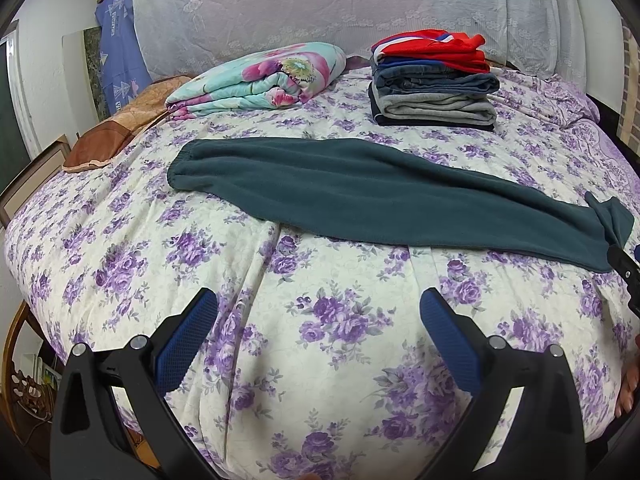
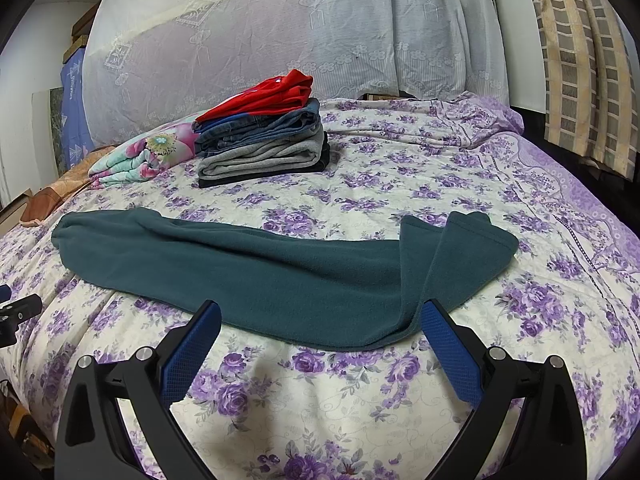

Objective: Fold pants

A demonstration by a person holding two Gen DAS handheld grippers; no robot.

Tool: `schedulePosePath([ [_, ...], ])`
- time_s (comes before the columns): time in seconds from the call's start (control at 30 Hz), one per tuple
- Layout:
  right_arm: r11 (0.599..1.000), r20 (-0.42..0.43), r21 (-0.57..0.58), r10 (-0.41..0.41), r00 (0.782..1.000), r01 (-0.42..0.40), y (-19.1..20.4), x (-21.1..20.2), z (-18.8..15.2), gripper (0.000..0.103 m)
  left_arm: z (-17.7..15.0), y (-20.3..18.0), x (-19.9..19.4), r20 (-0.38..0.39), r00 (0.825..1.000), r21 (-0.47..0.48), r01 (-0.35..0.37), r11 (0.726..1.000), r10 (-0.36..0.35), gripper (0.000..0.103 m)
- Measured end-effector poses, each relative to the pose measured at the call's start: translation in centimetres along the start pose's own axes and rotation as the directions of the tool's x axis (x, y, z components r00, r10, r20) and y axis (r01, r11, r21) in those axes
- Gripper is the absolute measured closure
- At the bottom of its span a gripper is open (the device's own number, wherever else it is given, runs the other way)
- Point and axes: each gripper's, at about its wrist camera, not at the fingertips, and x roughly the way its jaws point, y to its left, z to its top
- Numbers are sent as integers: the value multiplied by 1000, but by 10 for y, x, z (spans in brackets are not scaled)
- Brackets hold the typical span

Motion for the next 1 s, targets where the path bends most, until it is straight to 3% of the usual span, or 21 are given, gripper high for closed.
schedulePosePath([
  [0.37, 1000, -4, -2, 2, 1000, -2, 3, 0, 2, 3, -5, 3, 8, -26, 999, -7, 29, 1000, -30, 4],
  [0.5, 998, -42, 27, 49, 998, -48, -11, 3, -1, 3, -3, 16, 20, -63, 996, -7, 66, 998, -66, 4],
  [0.67, 978, -42, 167, 137, 990, -128, -47, -2, -5, 3, 7, 73, 46, -162, 982, -153, 77, 985, -101, 4],
  [0.8, 973, -28, 202, 116, 993, -108, -69, -10, -7, 3, 12, 128, 61, -127, 972, -343, 146, 928, -199, 4],
  [0.87, 963, -49, 250, 120, 992, -105, -83, -6, -7, 3, 9, 151, 65, -31, 957, -460, 241, 854, -287, 4],
  [0.93, 938, -70, 323, 152, 986, -121, -96, 1, -7, 3, 8, 165, 71, 16, 941, -552, 291, 782, -339, 4],
  [1.0, 886, -83, 435, 215, 973, -158, -119, 9, -9, 3, 14, 166, 78, 1, 932, -569, 298, 766, -362, 4],
])
